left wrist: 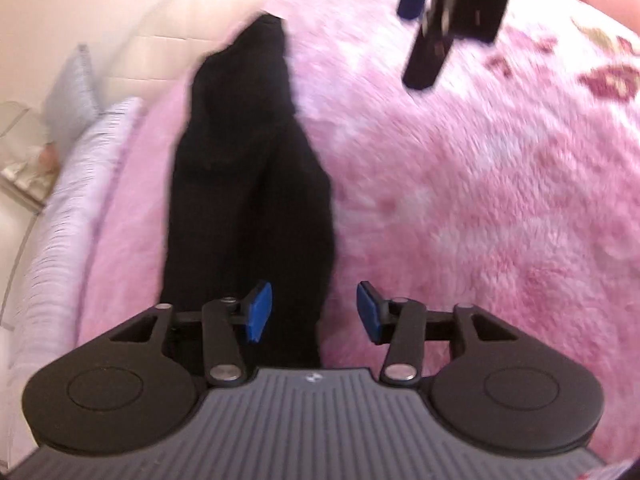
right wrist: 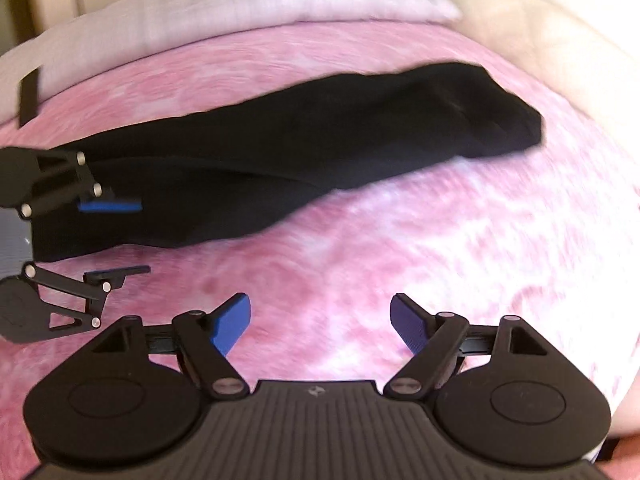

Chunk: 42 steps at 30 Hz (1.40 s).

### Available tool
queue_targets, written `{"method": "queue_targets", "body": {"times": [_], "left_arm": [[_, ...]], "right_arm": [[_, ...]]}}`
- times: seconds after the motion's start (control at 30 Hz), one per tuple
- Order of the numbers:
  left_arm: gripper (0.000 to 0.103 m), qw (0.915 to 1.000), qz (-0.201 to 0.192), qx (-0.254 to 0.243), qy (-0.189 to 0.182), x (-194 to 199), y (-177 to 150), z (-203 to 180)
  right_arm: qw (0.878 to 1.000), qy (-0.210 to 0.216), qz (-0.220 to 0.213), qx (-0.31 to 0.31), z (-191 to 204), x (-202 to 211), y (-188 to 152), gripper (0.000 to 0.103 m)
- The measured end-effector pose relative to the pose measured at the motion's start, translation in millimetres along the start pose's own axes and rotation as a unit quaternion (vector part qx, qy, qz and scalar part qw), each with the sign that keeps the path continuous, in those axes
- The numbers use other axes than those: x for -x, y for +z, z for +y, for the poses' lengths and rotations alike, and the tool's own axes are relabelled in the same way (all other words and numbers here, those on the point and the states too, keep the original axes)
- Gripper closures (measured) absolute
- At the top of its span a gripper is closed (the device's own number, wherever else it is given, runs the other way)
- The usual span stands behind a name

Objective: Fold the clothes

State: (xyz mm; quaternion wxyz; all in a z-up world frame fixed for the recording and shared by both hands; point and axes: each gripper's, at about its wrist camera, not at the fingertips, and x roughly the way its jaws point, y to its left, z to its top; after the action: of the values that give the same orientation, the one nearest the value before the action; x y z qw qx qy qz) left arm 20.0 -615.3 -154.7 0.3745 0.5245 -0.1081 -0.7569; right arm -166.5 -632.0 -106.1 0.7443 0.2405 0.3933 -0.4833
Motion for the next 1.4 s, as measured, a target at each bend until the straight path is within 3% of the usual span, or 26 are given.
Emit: {"method": "queue_targets", "body": {"times": [0.03,0.13,0.27,0.33,0.43,0.53,0.7,0.8,0.9,0.97,1.07,1.13,1.23,1.3,1.4], "left_arm": [[0.098,1.0,0.004,0.004,-0.006,-4.5,1.2,4.4],[0.103,0.9951,-0.002,0.098,-0.011,2.5,7.2,42.7],[0.103,0.9655,-0.008,0.258,-0.033,11.6,1.0,109.6],[0.103,0.9548,-0.007,0.295,-0.035,12.7,-3.4,132.6],[0.103,0.9421,-0.007,0.333,-0.04,13.8,-9.4,157.6],[0.103,0.937,-0.007,0.346,-0.044,19.7,-11.2,171.0],[0.103,0.936,-0.021,0.346,-0.059,27.9,-13.0,173.0],[0.103,0.933,-0.044,0.349,-0.074,35.6,-16.3,172.1],[0.103,0.935,-0.051,0.341,-0.082,41.4,-18.6,169.9],[0.103,0.9387,-0.048,0.331,-0.084,39.7,-17.8,166.0],[0.103,0.9447,-0.044,0.313,-0.087,36.8,-16.2,159.2],[0.103,0.9556,-0.039,0.276,-0.095,33.1,-10.7,146.9],[0.103,0.9717,-0.031,0.207,-0.109,28.2,-2.1,123.0],[0.103,0.9745,-0.027,0.189,-0.119,25.2,-1.4,111.2],[0.103,0.9706,-0.035,0.194,-0.137,26.9,-5.3,105.1]], "right_arm": [[1.0,-0.002,0.001,-0.012,-3.9,-1.0,-3.7,0.023],[0.999,-0.004,-0.004,-0.045,-8.8,-2.5,-12.6,0.023],[0.997,0.01,-0.028,-0.074,-2.5,-4.4,-17.7,0.021],[0.995,0.018,-0.041,-0.09,9.1,-12.5,-13.2,0.015],[0.991,0.033,-0.069,-0.112,26.5,-23.8,-2.1,0.015],[0.987,0.037,-0.094,-0.123,40.2,-37.0,14.2,0.015],[0.982,0.038,-0.133,-0.126,60.5,-63.7,45.7,0.015],[0.979,0.026,-0.132,-0.153,64.7,-87.9,58.3,0.015],[0.977,-0.013,-0.129,-0.171,62.1,-106.6,63.5,0.015],[0.974,-0.067,-0.126,-0.177,51.0,-107.3,58.9,0.011],[0.975,-0.106,-0.118,-0.156,33.8,-92.0,43.3,0.01],[0.976,-0.134,-0.116,-0.129,31.9,-77.5,30.6,0.01],[0.972,-0.153,-0.106,-0.141,29.4,-58.8,16.3,0.011],[0.97,-0.16,-0.097,-0.153,34.7,-58.6,15.5,0.01],[0.976,-0.148,-0.116,-0.112,49.3,-70.9,20.9,0.008]]}}
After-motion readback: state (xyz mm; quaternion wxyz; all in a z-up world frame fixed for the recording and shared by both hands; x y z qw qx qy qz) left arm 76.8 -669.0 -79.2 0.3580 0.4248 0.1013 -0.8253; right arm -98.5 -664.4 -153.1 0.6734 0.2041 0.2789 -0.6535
